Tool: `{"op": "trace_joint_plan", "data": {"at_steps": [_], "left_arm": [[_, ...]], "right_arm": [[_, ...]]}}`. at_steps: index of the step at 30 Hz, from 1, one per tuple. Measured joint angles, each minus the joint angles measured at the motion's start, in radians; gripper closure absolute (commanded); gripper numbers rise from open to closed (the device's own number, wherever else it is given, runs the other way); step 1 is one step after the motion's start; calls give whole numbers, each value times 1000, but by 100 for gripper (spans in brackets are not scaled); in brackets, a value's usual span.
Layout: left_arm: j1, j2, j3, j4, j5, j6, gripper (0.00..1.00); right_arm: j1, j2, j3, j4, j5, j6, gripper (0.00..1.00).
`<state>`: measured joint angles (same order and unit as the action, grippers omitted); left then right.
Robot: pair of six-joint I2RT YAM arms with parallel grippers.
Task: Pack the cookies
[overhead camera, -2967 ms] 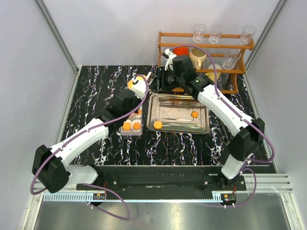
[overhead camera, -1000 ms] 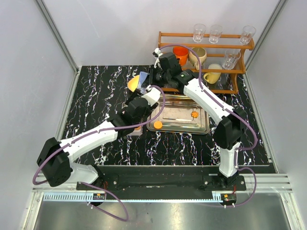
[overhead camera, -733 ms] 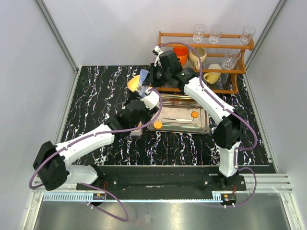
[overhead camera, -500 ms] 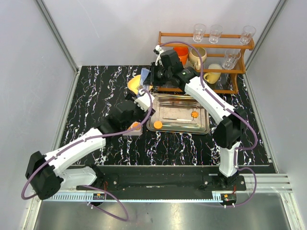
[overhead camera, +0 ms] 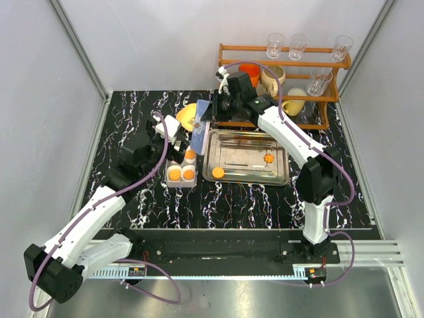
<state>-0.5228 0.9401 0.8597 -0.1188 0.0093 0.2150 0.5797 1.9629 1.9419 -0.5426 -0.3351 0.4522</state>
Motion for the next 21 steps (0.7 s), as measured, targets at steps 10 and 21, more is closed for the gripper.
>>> {"op": "trace_joint_plan", "data": {"at_steps": [10,21], "left_arm": [[224,109,37,-19,-64,-137,8],[350,235,37,-16,-132,-172,9]], "right_arm": [[0,0,-101,113,-280,24,96],[0,27,-218,437,-529,143,97]]}}
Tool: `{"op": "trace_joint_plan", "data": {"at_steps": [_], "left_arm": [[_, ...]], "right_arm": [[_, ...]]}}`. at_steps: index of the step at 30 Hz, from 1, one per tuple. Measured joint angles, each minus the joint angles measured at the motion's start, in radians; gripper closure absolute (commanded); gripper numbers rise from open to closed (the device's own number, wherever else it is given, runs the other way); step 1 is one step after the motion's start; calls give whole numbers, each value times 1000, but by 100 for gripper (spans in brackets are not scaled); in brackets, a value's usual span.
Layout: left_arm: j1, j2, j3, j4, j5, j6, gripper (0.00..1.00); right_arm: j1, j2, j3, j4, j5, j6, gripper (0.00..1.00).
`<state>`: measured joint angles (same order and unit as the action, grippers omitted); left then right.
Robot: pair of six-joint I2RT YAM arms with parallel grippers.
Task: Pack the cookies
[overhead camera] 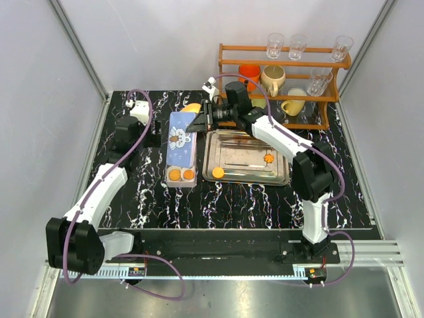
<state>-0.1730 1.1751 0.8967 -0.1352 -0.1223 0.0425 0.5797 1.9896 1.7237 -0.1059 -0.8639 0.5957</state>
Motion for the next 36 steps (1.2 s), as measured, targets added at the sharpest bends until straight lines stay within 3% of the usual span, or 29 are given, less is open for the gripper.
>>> {"op": "trace_joint_plan", "data": {"at_steps": [17,36], "left_arm": [[91,45,-14,21,21,-26,9],[99,71,-106,64,151,-27,9]], "right_arm": [[5,204,-42,304,-101,219,98],[27,335,-32,397,-160,325,97]]}}
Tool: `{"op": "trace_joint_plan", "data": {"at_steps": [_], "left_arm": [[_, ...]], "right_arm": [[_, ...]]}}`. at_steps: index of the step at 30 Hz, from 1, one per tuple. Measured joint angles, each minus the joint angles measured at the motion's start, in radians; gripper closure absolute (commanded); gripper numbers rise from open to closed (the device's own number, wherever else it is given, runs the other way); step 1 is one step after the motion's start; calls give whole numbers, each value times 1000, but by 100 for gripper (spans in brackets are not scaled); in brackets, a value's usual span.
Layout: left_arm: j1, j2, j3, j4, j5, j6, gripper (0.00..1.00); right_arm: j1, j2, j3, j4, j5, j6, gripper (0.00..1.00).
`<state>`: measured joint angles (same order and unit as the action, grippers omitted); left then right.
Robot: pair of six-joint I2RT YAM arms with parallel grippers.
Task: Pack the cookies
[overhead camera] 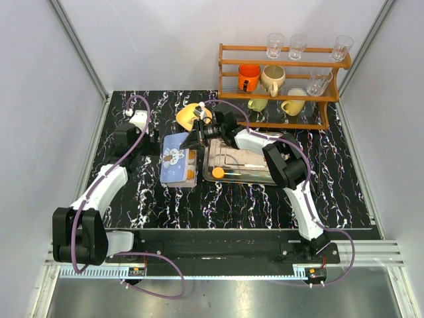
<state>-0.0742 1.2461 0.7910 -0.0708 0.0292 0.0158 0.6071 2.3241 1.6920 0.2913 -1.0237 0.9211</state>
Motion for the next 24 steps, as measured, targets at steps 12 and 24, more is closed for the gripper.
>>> {"op": "trace_joint_plan", "data": {"at_steps": [12,24], "left_arm": [[0,38,-44,48,94,-28,10],[1,66,-61,93,164,-43,10]], "right_arm": [[2,18,10,17,-17,12,96],[0,49,37,24,-17,39,96]]}}
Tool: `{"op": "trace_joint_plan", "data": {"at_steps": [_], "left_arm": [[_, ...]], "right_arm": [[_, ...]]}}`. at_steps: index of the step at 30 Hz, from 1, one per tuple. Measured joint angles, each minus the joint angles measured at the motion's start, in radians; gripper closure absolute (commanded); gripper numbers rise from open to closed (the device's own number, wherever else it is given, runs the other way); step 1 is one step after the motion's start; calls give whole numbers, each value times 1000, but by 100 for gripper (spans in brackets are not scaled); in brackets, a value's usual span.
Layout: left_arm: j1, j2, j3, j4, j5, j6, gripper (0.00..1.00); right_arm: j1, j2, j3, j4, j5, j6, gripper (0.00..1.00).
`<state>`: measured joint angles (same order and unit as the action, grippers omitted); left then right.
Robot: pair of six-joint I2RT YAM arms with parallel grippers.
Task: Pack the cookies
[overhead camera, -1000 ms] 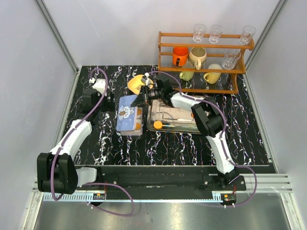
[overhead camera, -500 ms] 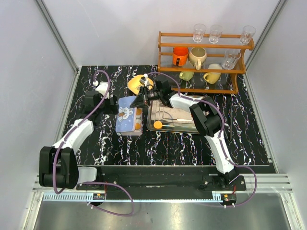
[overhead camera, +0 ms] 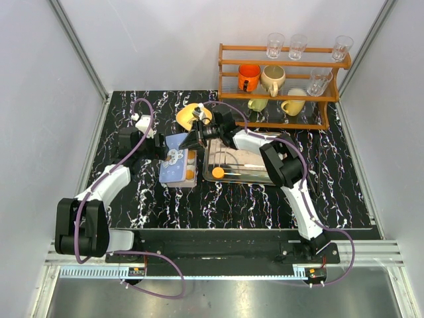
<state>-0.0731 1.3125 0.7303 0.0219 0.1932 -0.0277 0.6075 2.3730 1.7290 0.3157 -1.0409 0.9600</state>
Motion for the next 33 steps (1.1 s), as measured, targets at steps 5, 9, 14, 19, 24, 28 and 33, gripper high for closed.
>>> {"op": "trace_joint_plan", "data": {"at_steps": [5,9,14,19,24,28,33], "left_arm": [[0,0,0,11,7,0,10],[0,8,0,27,13,0,10],[0,21,0,36,16,0,10],[0,37,0,42,21,0,10],[0,47,0,41,24,0,10],[1,47,0,42,28,0,10],[1,47,0,42,34,1,10]], "right_arm": [[-6,18,5,13,0,31,96],[-17,43,18,27,1,55,97],[-39,59,22,32,0,80,96],[-56,72,39,32,-1,92,92],[-64,97,52,37,-2,95,88],[-64,112,59,31,-9,91,83],[-64,114,72,-1,-18,75,79]]}}
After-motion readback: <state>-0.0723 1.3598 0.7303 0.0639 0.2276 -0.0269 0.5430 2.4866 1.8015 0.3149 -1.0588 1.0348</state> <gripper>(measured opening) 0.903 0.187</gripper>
